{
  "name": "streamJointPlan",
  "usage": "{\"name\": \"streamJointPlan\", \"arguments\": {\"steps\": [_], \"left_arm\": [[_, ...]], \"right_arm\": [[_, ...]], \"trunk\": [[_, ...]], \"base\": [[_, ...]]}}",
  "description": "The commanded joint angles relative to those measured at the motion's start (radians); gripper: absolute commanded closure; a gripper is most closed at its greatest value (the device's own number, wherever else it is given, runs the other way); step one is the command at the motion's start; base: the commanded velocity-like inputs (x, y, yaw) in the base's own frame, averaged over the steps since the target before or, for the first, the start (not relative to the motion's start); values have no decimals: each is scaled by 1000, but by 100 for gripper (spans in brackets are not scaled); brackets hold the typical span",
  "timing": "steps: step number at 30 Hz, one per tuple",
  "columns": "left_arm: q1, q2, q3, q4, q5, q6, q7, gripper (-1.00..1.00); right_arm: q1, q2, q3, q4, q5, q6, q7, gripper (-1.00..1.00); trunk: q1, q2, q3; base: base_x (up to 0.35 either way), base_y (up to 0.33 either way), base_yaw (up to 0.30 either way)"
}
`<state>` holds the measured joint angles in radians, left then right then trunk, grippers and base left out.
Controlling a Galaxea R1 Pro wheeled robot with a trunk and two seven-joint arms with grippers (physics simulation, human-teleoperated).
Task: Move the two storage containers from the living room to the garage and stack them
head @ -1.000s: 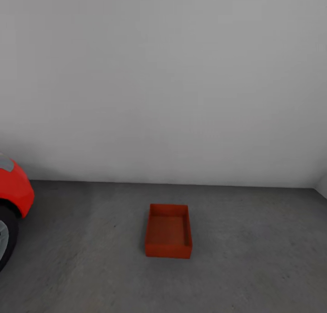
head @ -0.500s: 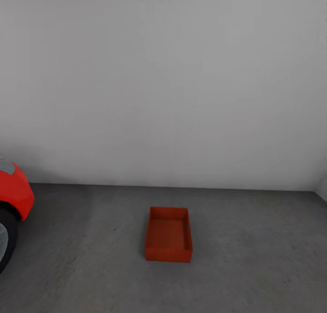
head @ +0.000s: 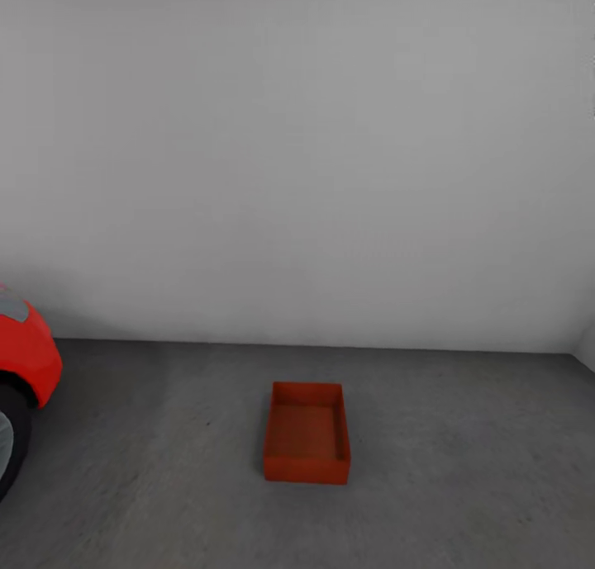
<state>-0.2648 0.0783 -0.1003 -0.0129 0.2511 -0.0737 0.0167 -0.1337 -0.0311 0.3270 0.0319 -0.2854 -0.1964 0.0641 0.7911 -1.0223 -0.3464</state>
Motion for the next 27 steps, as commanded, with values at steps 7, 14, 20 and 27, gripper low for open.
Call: {"name": "streamJointPlan", "arguments": {"steps": [7,14,20,27], "left_arm": [[-1,0,-9,1,8,-3,2,-100],[-1,-1,-7,1,8,-3,2,-100],[-1,-1,-7,8,14,-3,2,-100],[9,-7,-6,13,19,-4,2,-100]], "right_arm": [[-1,-1,6,3,-11,-6,6,-100],[-1,-1,6,3,-11,-6,6,-100],[-1,-1,6,3,-11,-6,6,-100],[-1,-1,6,3,-11,-6,6,-100]], "trunk": [[0,-1,10],[0,-1,21],[0,-1,31],[0,-1,42]], "base": [[0,0,0],[0,0,0],[0,0,0],[0,0,0]]}}
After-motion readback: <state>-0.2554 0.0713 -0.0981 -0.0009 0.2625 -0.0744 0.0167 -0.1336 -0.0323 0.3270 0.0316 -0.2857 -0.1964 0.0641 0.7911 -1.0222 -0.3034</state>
